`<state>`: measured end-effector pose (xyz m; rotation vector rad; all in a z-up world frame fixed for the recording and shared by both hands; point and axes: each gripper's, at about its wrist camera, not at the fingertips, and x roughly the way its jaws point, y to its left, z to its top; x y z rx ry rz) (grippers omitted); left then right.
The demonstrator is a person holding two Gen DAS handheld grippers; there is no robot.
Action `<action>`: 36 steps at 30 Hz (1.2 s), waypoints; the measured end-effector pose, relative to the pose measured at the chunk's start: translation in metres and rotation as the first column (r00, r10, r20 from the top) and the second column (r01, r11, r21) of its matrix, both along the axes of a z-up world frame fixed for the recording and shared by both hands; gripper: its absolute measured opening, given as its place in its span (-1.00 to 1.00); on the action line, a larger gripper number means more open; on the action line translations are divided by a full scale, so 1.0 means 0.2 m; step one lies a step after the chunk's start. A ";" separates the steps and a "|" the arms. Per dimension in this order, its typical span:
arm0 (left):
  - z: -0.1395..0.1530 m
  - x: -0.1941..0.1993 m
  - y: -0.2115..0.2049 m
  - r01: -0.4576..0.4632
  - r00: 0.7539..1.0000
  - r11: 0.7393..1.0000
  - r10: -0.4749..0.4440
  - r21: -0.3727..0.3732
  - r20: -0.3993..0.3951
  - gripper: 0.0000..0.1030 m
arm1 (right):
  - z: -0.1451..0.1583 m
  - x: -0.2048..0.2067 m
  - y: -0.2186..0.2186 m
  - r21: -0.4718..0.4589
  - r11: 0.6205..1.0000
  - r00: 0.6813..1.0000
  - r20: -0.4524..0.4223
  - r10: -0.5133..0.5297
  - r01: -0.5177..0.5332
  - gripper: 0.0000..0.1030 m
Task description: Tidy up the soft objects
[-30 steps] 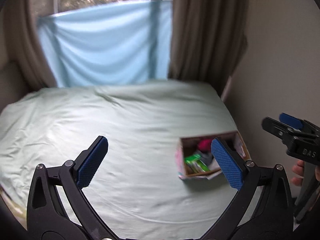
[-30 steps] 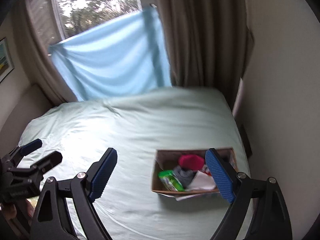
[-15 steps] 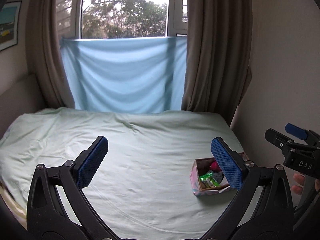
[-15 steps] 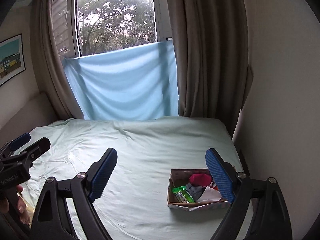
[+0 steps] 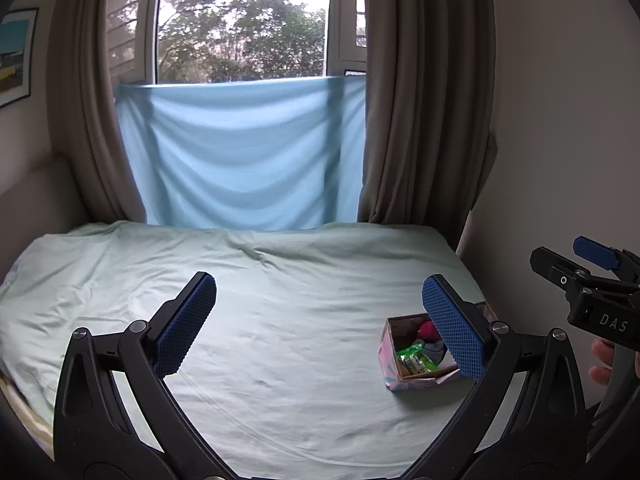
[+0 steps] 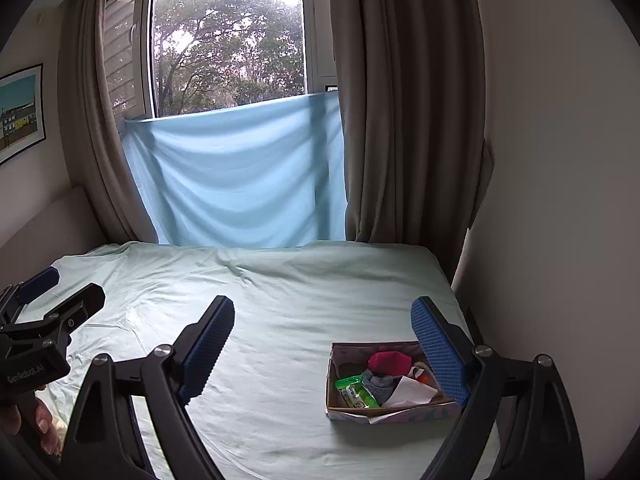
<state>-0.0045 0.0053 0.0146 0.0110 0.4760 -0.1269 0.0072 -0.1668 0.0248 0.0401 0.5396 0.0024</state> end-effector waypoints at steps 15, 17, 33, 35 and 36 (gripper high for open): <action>-0.01 -0.02 -0.01 -0.003 1.000 1.000 0.003 -0.010 0.018 0.99 | 0.01 0.00 0.00 0.003 1.000 1.000 0.004 0.002 -0.002 0.71; -0.01 -0.02 -0.02 -0.001 1.000 1.000 0.002 -0.011 0.020 0.99 | 0.01 0.01 0.00 0.003 1.000 1.000 0.006 0.002 -0.002 0.71; -0.01 0.01 -0.04 -0.001 1.000 1.000 0.001 -0.001 0.019 0.99 | 0.01 0.03 0.00 0.006 1.000 1.000 0.006 -0.003 0.003 0.71; -0.01 0.01 -0.05 -0.002 1.000 1.000 0.003 -0.003 0.021 0.99 | 0.01 0.03 0.01 0.005 1.000 1.000 0.003 -0.002 0.002 0.71; -0.01 0.01 -0.05 -0.003 1.000 1.000 0.004 -0.005 0.022 0.99 | 0.01 0.03 0.01 0.005 1.000 1.000 0.003 -0.002 0.002 0.70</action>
